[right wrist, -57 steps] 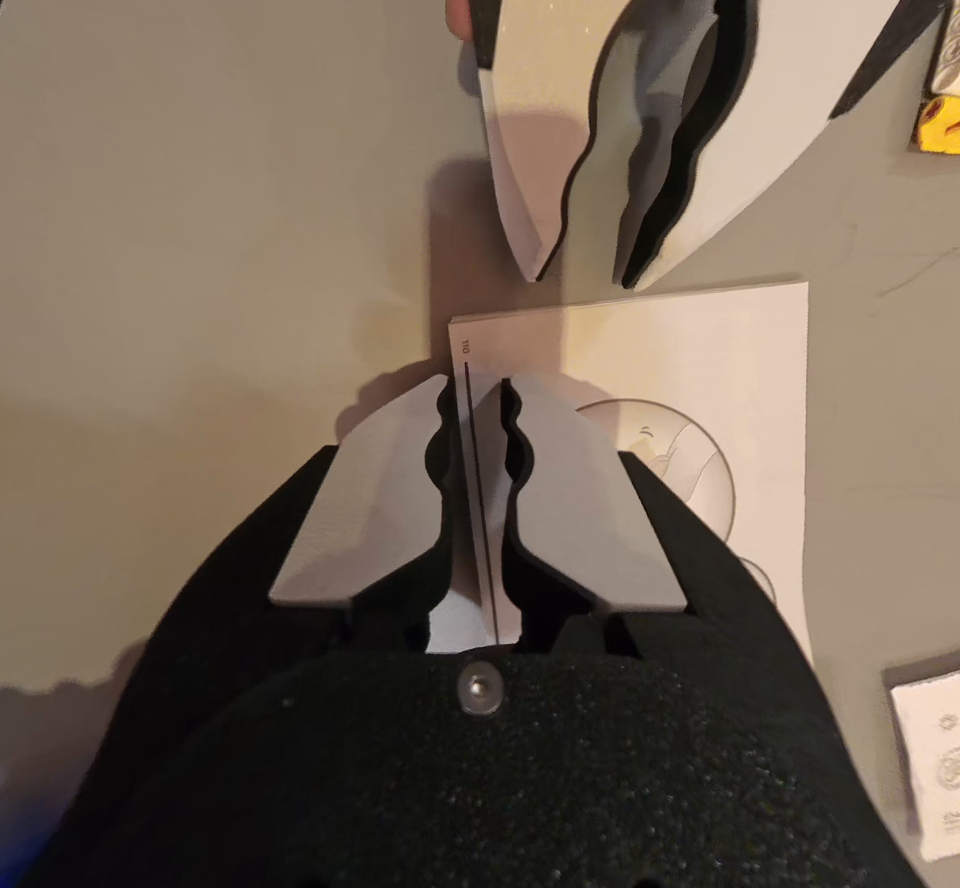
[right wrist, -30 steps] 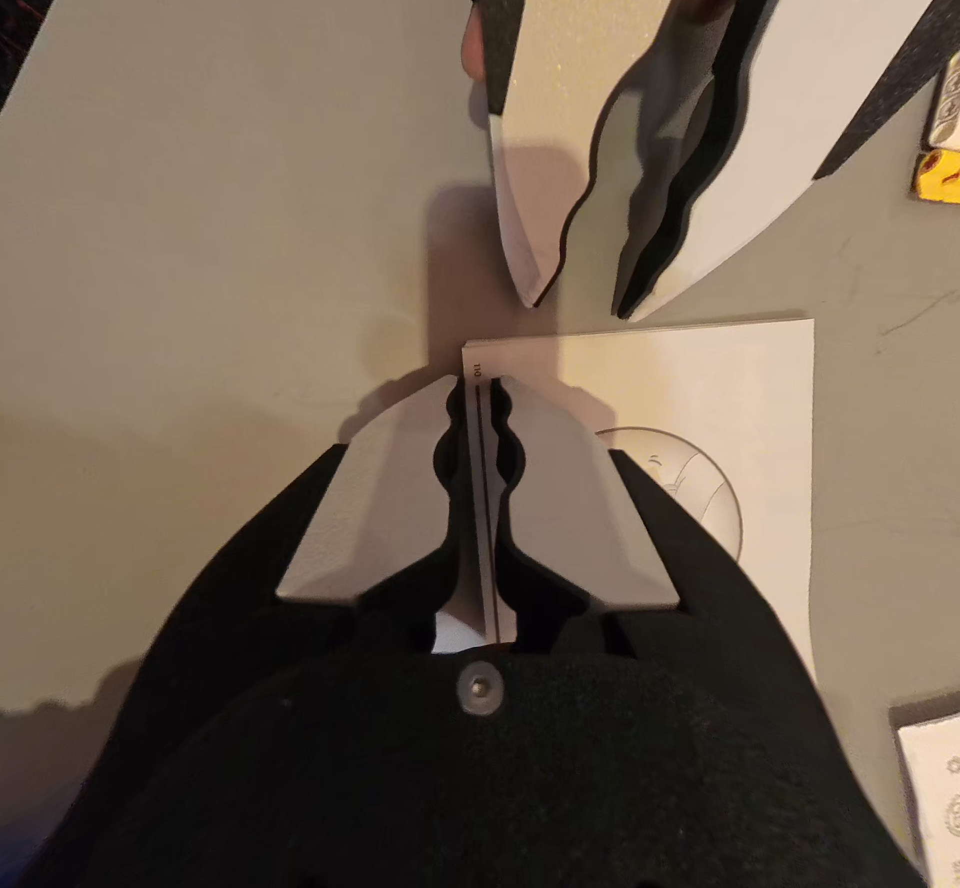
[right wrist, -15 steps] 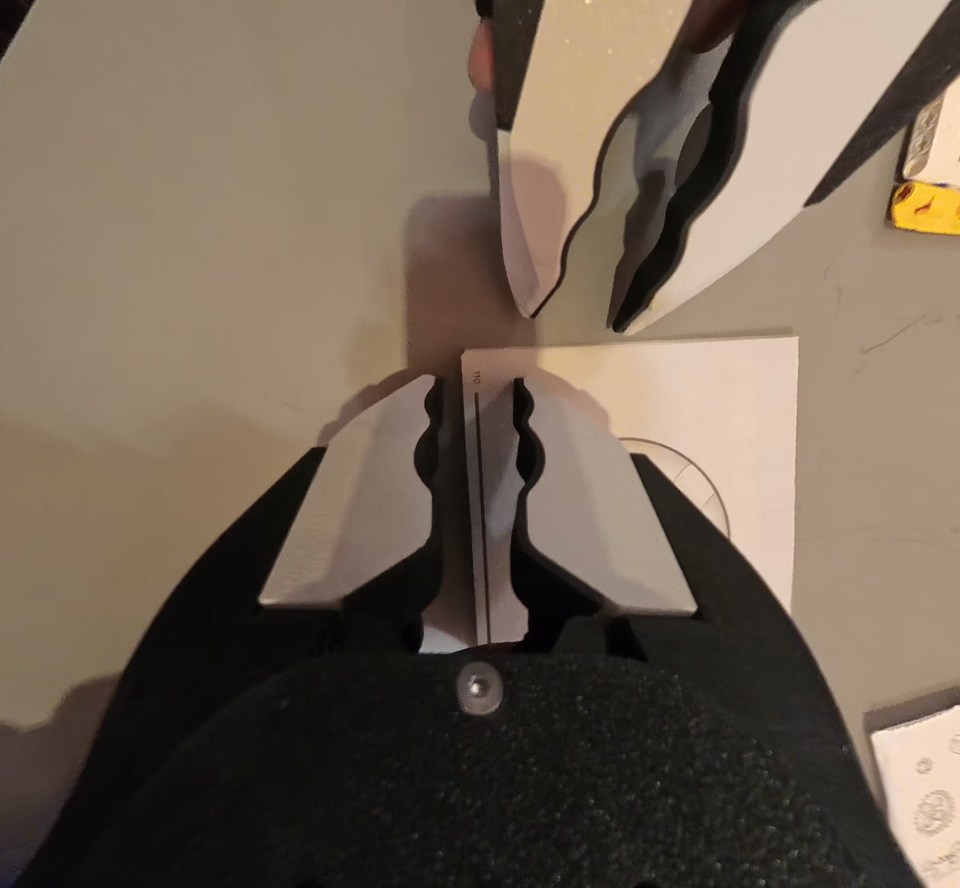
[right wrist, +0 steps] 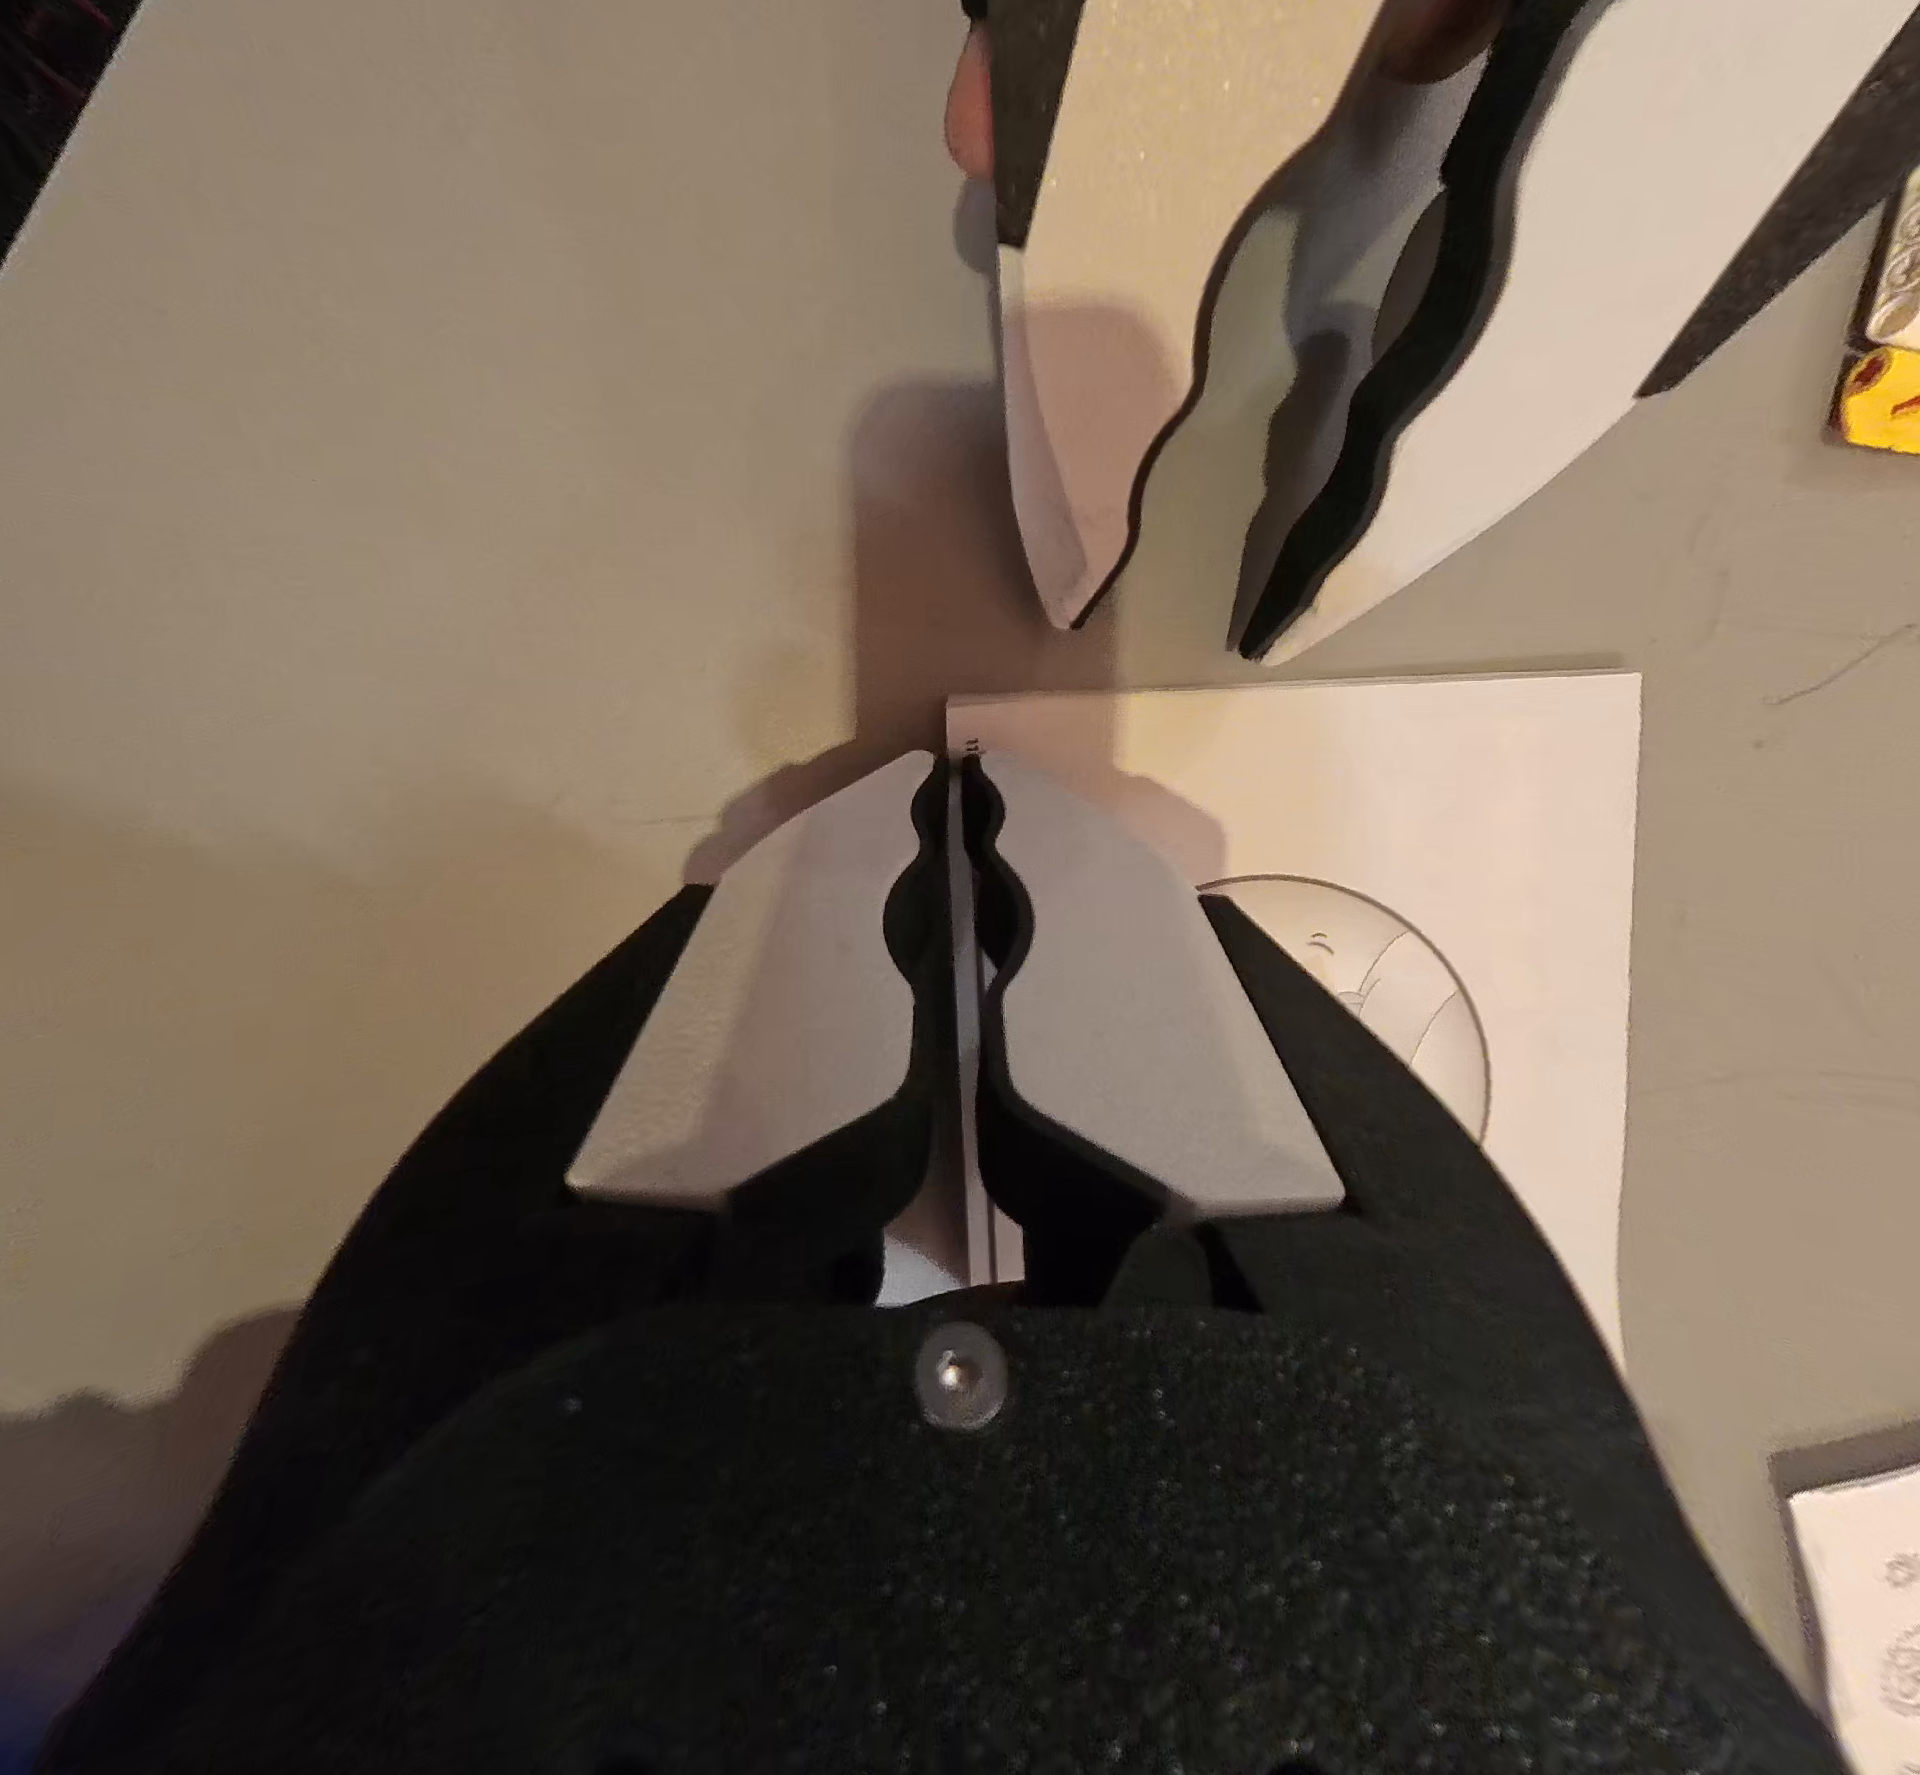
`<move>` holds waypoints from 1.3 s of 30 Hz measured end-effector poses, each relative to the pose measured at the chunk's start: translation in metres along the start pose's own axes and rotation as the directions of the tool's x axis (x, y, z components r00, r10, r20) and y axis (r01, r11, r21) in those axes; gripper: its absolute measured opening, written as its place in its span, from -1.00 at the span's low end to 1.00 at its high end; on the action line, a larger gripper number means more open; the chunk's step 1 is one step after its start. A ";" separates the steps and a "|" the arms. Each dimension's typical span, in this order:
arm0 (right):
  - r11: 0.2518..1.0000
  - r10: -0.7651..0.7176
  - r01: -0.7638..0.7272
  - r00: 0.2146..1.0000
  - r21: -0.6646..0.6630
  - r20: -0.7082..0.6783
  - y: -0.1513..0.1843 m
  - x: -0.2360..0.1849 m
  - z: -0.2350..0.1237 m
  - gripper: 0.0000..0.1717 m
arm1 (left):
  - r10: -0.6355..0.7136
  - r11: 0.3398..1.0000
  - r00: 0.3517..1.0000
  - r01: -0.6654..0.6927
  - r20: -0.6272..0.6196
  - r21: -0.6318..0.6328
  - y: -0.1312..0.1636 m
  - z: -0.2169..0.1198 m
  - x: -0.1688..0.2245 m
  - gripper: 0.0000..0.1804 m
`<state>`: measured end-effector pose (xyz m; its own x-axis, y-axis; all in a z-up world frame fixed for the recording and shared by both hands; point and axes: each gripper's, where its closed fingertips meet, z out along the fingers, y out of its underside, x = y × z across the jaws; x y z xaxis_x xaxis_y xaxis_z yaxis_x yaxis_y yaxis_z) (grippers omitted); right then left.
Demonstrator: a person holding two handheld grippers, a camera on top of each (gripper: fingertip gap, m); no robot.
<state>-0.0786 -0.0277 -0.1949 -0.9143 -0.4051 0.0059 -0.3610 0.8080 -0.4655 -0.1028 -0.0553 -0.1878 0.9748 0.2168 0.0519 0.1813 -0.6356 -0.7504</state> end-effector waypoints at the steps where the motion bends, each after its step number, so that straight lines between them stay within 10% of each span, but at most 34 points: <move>1: 1.000 0.007 -0.007 1.000 0.003 0.003 0.000 0.000 0.000 -0.99 | 0.001 1.000 1.000 -0.001 0.000 -0.001 0.000 0.000 0.000 -0.67; 25: 0.975 0.192 -0.196 0.980 0.100 0.049 -0.001 0.002 -0.008 -1.00 | 0.007 1.000 1.000 -0.007 -0.008 0.005 -0.001 -0.001 0.002 -0.66; 39: 0.863 0.499 -0.475 0.855 0.171 -0.145 0.004 0.013 -0.023 -1.00 | 0.153 0.983 0.982 -0.163 0.107 0.086 -0.021 0.002 -0.005 -0.60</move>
<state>-0.0965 -0.0204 -0.1764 -0.9880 0.1189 -0.0985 0.1537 0.8166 -0.5564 -0.1116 -0.0413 -0.1739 0.9716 0.1947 -0.1345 0.0083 -0.5961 -0.8029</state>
